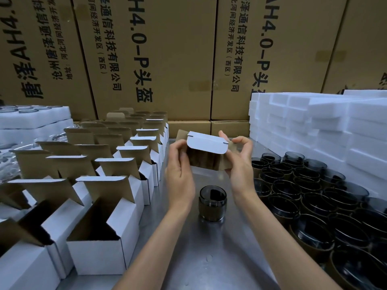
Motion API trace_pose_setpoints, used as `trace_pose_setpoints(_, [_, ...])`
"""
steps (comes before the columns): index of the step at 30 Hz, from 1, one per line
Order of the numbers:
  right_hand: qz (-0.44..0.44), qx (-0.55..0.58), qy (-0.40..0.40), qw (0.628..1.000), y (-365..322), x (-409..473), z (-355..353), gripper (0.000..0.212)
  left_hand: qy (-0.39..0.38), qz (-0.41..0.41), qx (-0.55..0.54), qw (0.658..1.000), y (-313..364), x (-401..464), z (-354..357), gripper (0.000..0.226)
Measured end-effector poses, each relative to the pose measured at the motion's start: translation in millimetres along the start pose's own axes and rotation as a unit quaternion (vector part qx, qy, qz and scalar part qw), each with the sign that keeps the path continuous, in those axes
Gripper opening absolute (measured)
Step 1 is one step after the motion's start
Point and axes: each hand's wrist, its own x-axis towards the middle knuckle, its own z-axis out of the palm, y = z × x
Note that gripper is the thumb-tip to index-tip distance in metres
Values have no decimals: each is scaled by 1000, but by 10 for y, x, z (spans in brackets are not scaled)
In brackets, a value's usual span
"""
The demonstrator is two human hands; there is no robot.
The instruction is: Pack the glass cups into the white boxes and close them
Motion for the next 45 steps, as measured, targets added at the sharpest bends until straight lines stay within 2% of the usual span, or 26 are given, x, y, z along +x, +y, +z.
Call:
trace_pose_setpoints(6, [26,-77,-20,996,214,-39,-55,26,-63,-84,48,993,-219,-74,-91,35])
trace_pose_setpoints(12, [41,-103,21,994,313,-46,-170,14,-89,-137,62,985,-282,-63,-127,40])
trace_pose_setpoints(15, [46,-127,-16,991,309,-45,-167,27,-97,-137,76,983,-297,-77,-138,46])
trace_pose_setpoints(18, [51,-131,-27,990,264,-22,-171,33,-74,-139,59,986,-318,-98,-148,34])
trace_pose_setpoints(21, [49,-146,-14,988,242,-12,-213,29,-58,-124,52,989,-315,-109,-160,31])
trace_pose_setpoints(23, [42,-147,-18,988,231,-18,-222,18,-64,-114,62,989,-318,-102,-161,38])
trace_pose_setpoints(25, [41,-145,-26,988,207,-27,-205,5,-79,-115,72,988,-327,-90,-157,33])
trace_pose_setpoints(29, [41,-149,24,988,208,9,-193,16,-85,-118,63,987,-360,-83,-140,16])
trace_pose_setpoints(33, [74,-113,82,987,190,43,-198,5,-98,-102,63,988,-311,-94,-112,23])
trace_pose_setpoints(37, [96,-105,99,985,160,34,-208,17,-129,-90,33,987,-301,-144,-140,28])
trace_pose_setpoints(40, [98,-132,81,983,121,13,-189,26,-135,-74,67,986,-298,-148,-155,32])
trace_pose_setpoints(42, [75,-179,73,978,81,-7,-153,34,-133,-72,93,984,-311,-143,-156,39])
trace_pose_setpoints(45, [-69,-302,88,947,-112,-73,-74,28,-134,-79,119,981,-317,-121,-154,39])
